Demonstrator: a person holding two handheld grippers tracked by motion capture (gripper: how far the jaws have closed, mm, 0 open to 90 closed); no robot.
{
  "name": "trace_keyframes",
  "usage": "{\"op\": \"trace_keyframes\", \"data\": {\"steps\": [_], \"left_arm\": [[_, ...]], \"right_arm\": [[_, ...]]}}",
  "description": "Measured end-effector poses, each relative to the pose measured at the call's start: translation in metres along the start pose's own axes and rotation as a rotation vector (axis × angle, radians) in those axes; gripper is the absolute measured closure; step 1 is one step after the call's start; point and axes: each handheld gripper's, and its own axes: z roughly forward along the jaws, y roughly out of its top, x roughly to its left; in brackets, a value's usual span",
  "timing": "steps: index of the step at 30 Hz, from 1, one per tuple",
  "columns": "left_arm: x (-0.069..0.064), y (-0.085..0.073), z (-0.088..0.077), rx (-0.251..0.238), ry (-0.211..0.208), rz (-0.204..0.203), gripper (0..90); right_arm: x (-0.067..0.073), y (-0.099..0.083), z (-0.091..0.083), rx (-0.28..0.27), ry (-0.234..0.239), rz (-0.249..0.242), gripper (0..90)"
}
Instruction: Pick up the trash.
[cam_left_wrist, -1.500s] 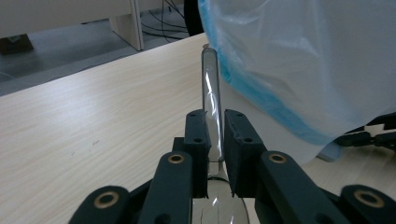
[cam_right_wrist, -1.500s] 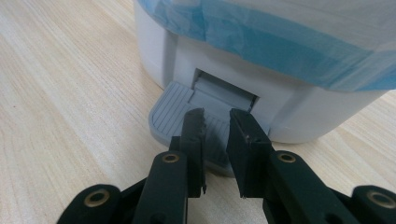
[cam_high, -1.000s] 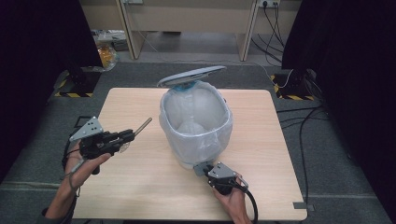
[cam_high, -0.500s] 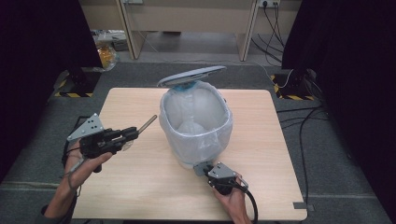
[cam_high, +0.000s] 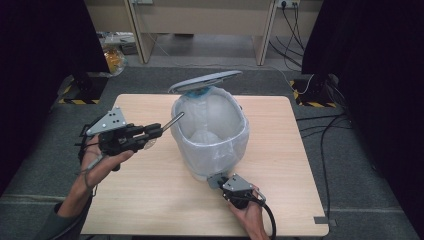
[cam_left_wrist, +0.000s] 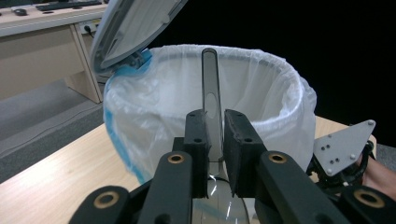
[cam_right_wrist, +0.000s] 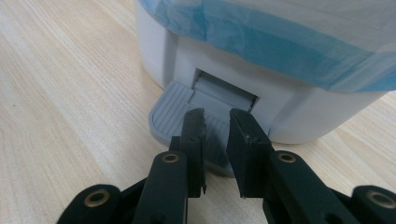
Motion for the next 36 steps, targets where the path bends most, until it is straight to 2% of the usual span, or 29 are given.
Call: {"op": "trace_keyframes", "data": {"steps": [10,17,36], "left_arm": [[-0.004,0.018,0.025,0.000,-0.028,0.012,79.8],[-0.007,0.027,0.036,-0.013,-0.038,0.014,79.9],[-0.013,0.043,0.069,-0.008,-0.054,0.023,79.9]], "right_arm": [[0.000,0.000,0.000,0.000,-0.002,-0.003,75.8],[0.000,0.000,0.000,0.000,-0.003,-0.005,75.9],[0.000,0.000,0.000,-0.001,-0.003,-0.007,75.8]]}}
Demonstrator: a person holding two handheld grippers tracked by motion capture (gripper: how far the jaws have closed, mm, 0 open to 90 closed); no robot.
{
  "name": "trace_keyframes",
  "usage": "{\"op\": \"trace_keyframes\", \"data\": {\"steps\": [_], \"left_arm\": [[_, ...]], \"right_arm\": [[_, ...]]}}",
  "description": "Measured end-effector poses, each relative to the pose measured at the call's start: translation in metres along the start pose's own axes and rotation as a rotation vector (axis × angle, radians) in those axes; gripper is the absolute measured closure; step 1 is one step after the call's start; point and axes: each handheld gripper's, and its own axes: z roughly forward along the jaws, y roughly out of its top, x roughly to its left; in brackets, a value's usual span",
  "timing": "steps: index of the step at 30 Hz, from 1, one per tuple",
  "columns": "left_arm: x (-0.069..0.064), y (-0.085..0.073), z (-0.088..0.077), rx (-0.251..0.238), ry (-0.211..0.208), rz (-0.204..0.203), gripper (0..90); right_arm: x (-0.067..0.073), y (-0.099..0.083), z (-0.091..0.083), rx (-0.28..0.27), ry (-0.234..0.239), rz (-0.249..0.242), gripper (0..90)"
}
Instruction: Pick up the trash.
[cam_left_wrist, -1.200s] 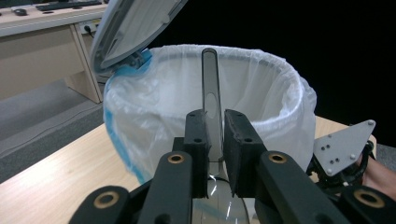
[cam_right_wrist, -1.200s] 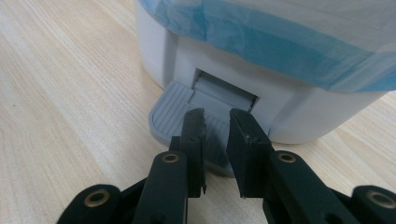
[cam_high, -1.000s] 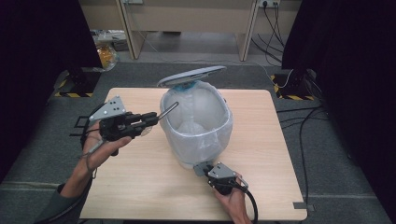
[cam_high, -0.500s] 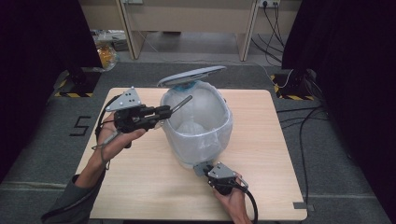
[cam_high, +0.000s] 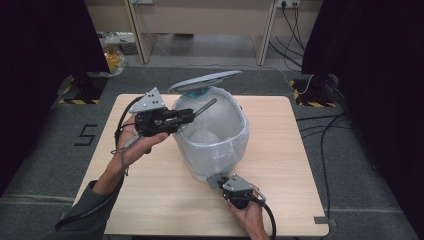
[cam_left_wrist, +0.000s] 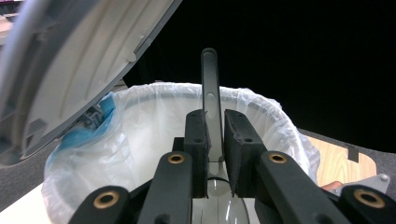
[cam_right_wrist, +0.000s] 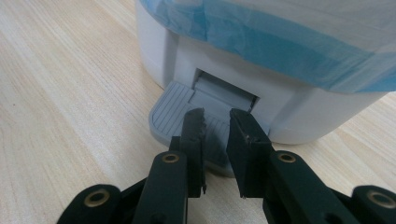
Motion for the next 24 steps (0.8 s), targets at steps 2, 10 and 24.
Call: {"op": "trace_keyframes", "data": {"steps": [2,10,24], "left_arm": [[-0.001,0.001,0.003,-0.003,-0.002,0.000,79.8],[-0.005,0.008,0.016,-0.006,-0.005,0.009,79.8],[-0.008,0.007,0.036,0.003,0.004,0.012,79.9]], "right_arm": [[0.000,0.000,0.000,-0.001,-0.001,0.002,75.8],[0.000,0.000,0.000,0.000,0.000,0.002,75.8],[0.001,0.000,0.000,-0.003,-0.003,-0.002,75.8]]}}
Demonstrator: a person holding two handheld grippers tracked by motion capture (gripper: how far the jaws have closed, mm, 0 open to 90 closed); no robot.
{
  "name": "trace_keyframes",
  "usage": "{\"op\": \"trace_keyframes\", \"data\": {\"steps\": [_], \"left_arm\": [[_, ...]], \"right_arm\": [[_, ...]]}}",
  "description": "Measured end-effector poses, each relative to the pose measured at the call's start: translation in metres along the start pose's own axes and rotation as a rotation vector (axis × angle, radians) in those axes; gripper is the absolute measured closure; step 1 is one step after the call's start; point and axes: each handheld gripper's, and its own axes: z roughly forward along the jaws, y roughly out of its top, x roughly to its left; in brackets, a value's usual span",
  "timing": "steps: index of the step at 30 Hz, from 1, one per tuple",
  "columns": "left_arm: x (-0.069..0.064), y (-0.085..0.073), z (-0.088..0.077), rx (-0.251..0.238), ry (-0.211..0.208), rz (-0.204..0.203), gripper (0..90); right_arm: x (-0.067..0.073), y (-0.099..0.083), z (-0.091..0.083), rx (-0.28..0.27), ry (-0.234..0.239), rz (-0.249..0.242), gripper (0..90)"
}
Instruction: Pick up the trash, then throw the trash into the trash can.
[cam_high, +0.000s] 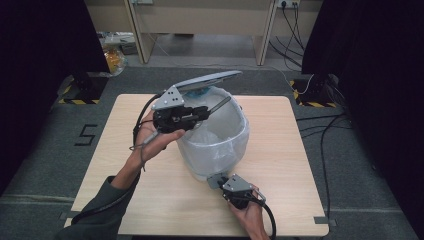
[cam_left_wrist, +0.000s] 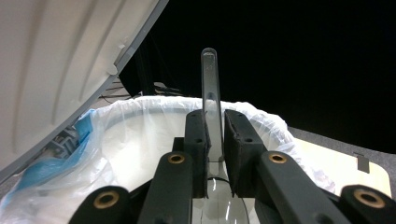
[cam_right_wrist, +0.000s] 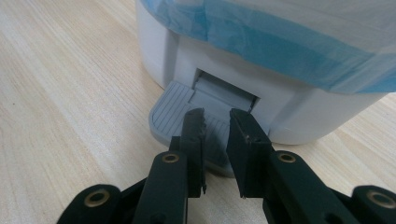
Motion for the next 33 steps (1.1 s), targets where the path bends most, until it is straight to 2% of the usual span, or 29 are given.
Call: {"op": "trace_keyframes", "data": {"steps": [14,20,24,29,32,33], "left_arm": [[-0.001,-0.002,0.004,0.010,0.007,0.011,79.2],[-0.007,-0.001,0.002,0.005,-0.002,0.021,70.5],[-0.011,-0.002,-0.003,0.009,-0.019,0.025,68.6],[-0.015,-0.006,-0.012,0.003,-0.046,0.012,63.1],[-0.016,-0.009,-0.018,-0.001,-0.046,0.007,59.4],[-0.016,-0.011,-0.021,0.001,-0.052,0.001,55.7]], "right_arm": [[0.000,0.000,0.000,0.000,0.001,-0.001,75.8],[0.000,0.000,0.000,0.002,0.003,0.000,75.8],[0.000,0.000,0.000,0.002,0.003,-0.001,75.8],[0.000,0.000,0.000,0.002,0.003,-0.001,75.8],[0.000,0.000,0.000,0.002,0.003,-0.001,75.8],[0.000,0.000,0.000,0.002,0.003,-0.001,75.8]]}}
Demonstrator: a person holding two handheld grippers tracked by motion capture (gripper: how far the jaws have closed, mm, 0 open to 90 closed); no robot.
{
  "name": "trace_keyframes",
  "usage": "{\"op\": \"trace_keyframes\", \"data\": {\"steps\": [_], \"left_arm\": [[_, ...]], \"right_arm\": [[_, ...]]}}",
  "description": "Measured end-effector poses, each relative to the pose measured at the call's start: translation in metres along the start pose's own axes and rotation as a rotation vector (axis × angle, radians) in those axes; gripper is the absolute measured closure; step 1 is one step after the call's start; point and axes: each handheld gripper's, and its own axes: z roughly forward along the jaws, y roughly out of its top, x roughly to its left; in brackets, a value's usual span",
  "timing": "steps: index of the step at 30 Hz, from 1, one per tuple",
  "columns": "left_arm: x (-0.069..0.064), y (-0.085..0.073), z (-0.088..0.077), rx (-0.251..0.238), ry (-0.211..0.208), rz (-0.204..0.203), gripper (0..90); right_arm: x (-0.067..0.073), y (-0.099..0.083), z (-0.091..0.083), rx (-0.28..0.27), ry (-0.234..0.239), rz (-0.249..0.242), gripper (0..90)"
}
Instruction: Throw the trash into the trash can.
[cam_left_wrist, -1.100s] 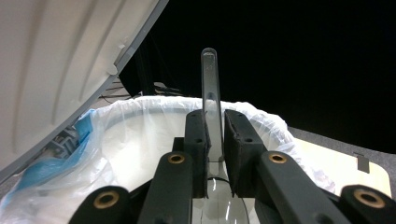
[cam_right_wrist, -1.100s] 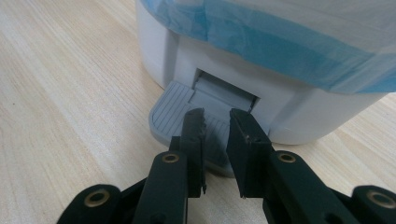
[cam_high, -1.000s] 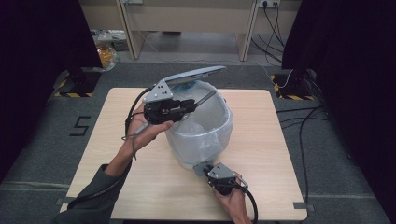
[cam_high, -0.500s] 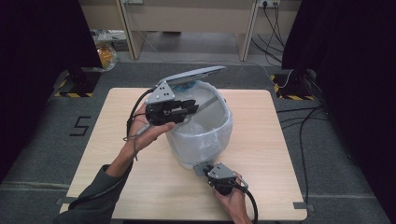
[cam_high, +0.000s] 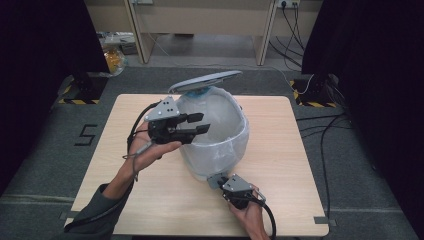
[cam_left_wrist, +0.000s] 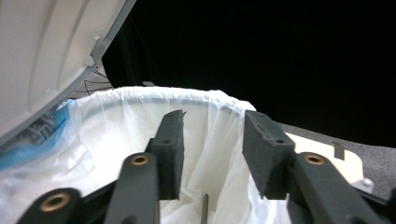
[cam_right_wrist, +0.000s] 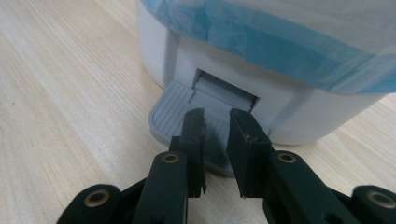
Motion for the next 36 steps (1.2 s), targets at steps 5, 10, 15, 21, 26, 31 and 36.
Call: {"op": "trace_keyframes", "data": {"steps": [5,10,15,21,26,31,36], "left_arm": [[0.003,-0.007,-0.012,0.006,0.011,-0.007,52.9],[0.007,-0.014,-0.027,0.012,0.027,-0.010,48.8],[0.007,-0.025,-0.044,0.003,0.037,-0.021,42.3],[0.011,-0.044,-0.063,0.002,0.065,-0.062,36.7],[0.016,-0.061,-0.075,-0.001,0.094,-0.098,29.2],[0.021,-0.081,-0.082,0.010,0.123,-0.129,25.3],[0.027,-0.101,-0.081,0.026,0.138,-0.159,23.6]], "right_arm": [[0.000,0.000,0.000,0.000,-0.001,-0.001,75.8],[0.000,0.000,0.000,0.001,-0.001,0.000,75.8],[0.000,0.000,0.000,0.001,0.001,0.000,75.8],[0.000,0.000,0.000,0.000,0.000,-0.001,75.8],[0.000,0.000,0.000,0.000,-0.002,-0.001,75.8],[0.000,0.000,0.000,0.000,0.000,-0.001,75.8],[0.000,0.000,0.000,0.001,-0.001,-0.001,75.8]]}}
